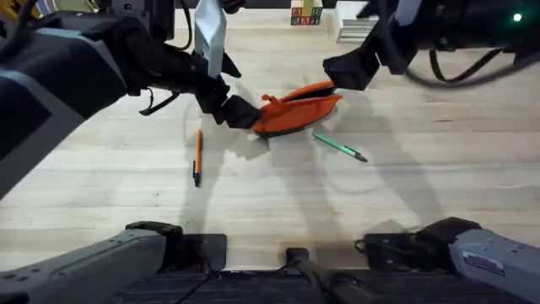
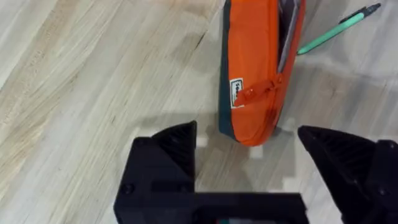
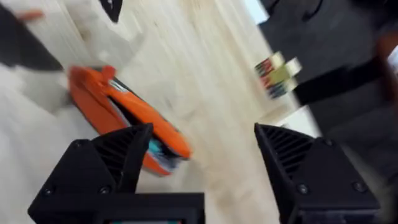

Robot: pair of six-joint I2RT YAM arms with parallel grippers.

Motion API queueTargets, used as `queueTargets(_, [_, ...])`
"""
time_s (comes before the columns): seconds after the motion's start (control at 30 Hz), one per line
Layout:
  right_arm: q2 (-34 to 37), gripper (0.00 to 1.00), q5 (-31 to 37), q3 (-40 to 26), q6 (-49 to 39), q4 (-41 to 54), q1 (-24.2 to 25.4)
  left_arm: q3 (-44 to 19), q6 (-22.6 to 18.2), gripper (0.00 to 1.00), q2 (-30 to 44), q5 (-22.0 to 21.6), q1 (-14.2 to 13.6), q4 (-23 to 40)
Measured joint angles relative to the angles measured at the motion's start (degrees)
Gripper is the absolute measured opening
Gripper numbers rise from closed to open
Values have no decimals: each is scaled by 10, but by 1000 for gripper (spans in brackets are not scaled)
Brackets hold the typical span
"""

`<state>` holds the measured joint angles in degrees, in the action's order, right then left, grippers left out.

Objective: Unzip the bag, pick up the pens from the table one at a time and place them inside, then zip the bag closed.

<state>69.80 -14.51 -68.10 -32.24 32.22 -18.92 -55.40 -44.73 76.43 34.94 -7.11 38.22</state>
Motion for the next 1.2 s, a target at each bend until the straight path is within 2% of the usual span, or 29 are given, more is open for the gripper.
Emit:
queueTargets(0.13, [0, 997, 2, 0, -141, -18, 0, -1, 0, 993, 0, 0, 0, 0])
queueTargets(0.23, [0, 997, 1, 0, -208, -18, 0, -1, 0, 993, 0, 0, 0, 0])
queueTargets(0.4, [0, 997, -4, 0, -253, -18, 0, -1, 0, 993, 0, 0, 0, 0])
queueTargets(0.67, [0, 993, -6, 0, -274, -18, -2, -1, 0, 994, 0, 0, 0, 0])
queueTargets(0.7, [0, 926, -6, 0, -276, -18, -4, -1, 0, 994, 0, 0, 0, 0])
queueTargets(0.8, [0, 566, -7, 0, -278, -18, -12, -1, 0, 994, 0, 0, 0, 0])
queueTargets(0.87, [0, 410, -8, 0, -279, -18, -16, -1, 0, 994, 0, 0, 0, 0])
queueTargets(0.97, [0, 77, -8, 0, -279, -17, -22, -1, 0, 994, 0, 0, 0, 0])
queueTargets(1.03, [0, 36, -9, 0, -280, -16, -27, -1, 0, 994, 0, 0, 0, 0])
queueTargets(1.2, [2, 32, -11, 0, -280, -2, -32, -1, 0, 994, 0, 0, 0, 0])
